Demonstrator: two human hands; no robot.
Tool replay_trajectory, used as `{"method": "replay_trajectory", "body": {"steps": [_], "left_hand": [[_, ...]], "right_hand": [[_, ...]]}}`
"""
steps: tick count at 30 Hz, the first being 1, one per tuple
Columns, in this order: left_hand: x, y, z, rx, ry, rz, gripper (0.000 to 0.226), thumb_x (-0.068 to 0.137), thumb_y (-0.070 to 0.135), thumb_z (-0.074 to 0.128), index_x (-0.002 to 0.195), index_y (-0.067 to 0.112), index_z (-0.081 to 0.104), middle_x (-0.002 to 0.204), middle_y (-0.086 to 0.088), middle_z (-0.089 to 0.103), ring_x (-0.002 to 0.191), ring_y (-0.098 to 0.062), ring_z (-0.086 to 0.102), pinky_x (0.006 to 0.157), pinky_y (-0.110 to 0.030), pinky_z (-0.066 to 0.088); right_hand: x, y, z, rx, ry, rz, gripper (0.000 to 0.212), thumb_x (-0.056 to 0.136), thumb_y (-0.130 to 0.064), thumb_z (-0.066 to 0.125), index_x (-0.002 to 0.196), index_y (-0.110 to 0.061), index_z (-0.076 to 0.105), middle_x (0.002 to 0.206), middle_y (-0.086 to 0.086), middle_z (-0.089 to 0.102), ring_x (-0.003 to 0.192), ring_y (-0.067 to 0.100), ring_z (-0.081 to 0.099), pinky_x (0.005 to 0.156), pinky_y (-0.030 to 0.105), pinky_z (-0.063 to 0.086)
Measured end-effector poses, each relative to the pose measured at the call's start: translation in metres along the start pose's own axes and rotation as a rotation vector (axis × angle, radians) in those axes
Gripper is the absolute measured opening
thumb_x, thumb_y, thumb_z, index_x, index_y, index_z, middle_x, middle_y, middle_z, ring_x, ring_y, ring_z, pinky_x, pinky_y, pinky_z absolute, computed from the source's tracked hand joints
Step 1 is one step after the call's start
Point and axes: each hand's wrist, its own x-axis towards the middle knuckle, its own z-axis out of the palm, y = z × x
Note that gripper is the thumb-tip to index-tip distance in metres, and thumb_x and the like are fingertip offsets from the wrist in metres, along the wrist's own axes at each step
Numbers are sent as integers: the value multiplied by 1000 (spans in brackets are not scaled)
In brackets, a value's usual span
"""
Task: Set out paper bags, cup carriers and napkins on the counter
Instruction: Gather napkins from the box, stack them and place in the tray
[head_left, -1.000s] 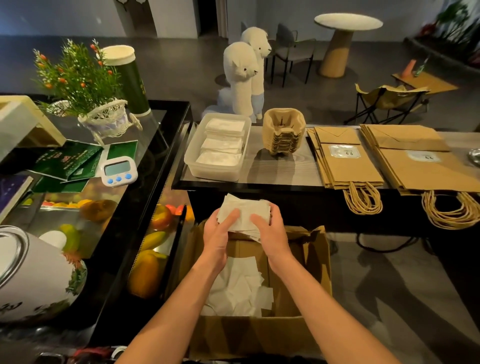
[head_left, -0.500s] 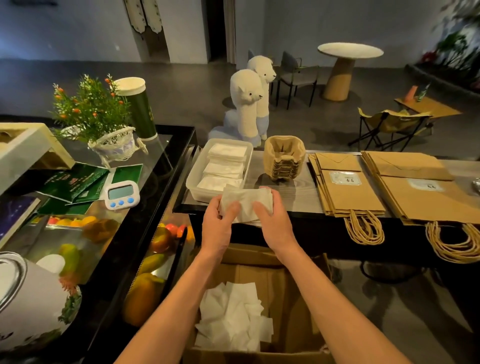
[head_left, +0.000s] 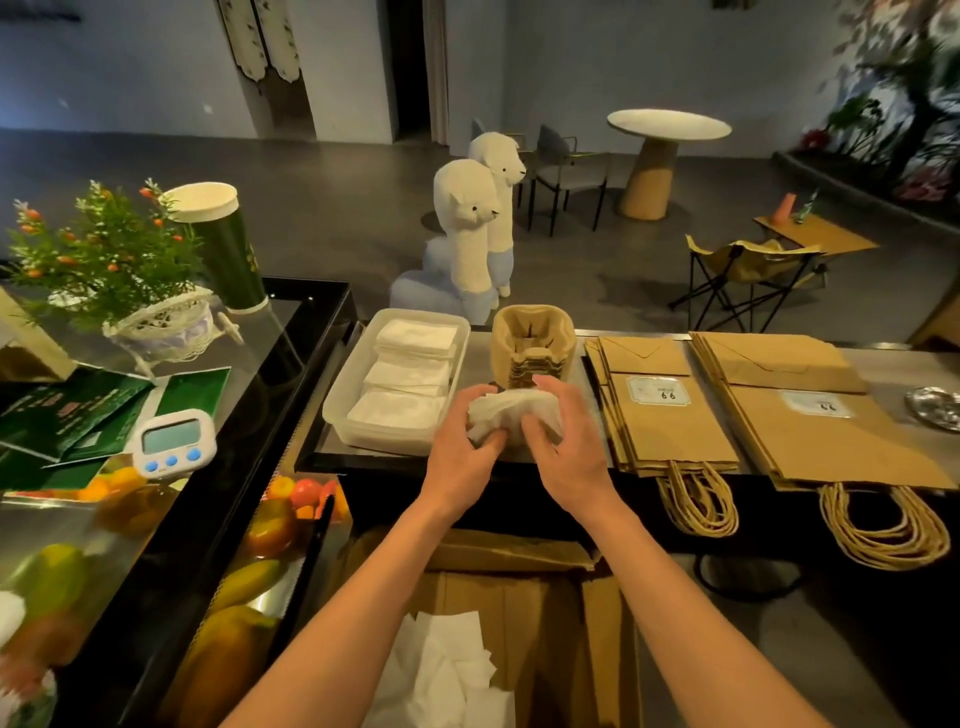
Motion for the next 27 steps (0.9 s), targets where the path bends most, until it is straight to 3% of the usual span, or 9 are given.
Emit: {"method": "replay_trajectory", "body": {"steps": [4, 7, 9, 12, 14, 17, 22, 27], "left_hand": [[10, -20, 14, 51, -89, -96, 67, 85, 9, 73, 140, 31, 42, 131, 14, 52, 120, 1, 53, 99, -24, 51], [14, -24, 20, 42, -76, -108, 67, 88, 4, 69, 140, 33, 39, 129, 19, 50, 123, 2, 51, 97, -15, 50], [17, -24, 21, 41, -61, -116, 64, 90, 2, 67, 139, 35, 41, 127, 28, 48, 121, 11, 48, 95, -8, 46], [19, -25, 21, 25, -31, -112, 62, 90, -2, 67, 134, 34, 45, 123, 33, 49, 115, 21, 46, 93, -6, 43], [21, -25, 21, -20, 4, -106, 60, 89, -2, 70, 132, 34, 48, 120, 34, 53, 115, 16, 50, 95, -15, 47], [23, -26, 22, -67, 19, -109, 62, 90, 4, 73, 133, 39, 46, 123, 31, 54, 117, 8, 54, 97, -21, 52], [26, -23, 20, -118, -57, -153, 69, 88, -2, 70, 139, 34, 41, 128, 22, 50, 113, 13, 53, 92, -17, 52], [26, -20, 21, -111, -51, -160, 56, 90, -8, 63, 128, 31, 51, 122, 20, 56, 108, 7, 57, 89, -17, 52]], "right_hand": [[-5, 25, -1, 4, -90, 174, 61, 91, -22, 71, 144, -26, 42, 134, -9, 44, 123, 8, 46, 106, 34, 46], [-5, 34, -1, 37, -97, 251, 66, 90, -18, 71, 146, -29, 39, 138, -11, 43, 125, 5, 44, 107, 29, 44], [-1, 35, -1, 70, -96, 307, 66, 91, -17, 70, 147, -30, 39, 140, -14, 43, 127, 3, 42, 107, 24, 40], [8, 36, -3, 37, -100, 272, 47, 91, -15, 70, 132, -27, 51, 131, -15, 43, 123, 3, 44, 106, 23, 42], [14, 34, -6, 53, -106, 229, 34, 92, -12, 69, 119, -28, 54, 125, -14, 47, 120, 2, 48, 98, 22, 47], [16, 28, -10, 189, -143, 261, 31, 96, -13, 66, 120, -27, 52, 119, -11, 55, 107, 0, 55, 78, 17, 53], [12, 42, -3, 91, -190, 256, 68, 88, -22, 76, 143, -33, 38, 134, -14, 44, 125, 8, 46, 102, 30, 48], [14, 42, -6, 60, -204, 272, 70, 85, -17, 78, 142, -34, 41, 134, -14, 42, 126, 6, 42, 107, 29, 42]]}}
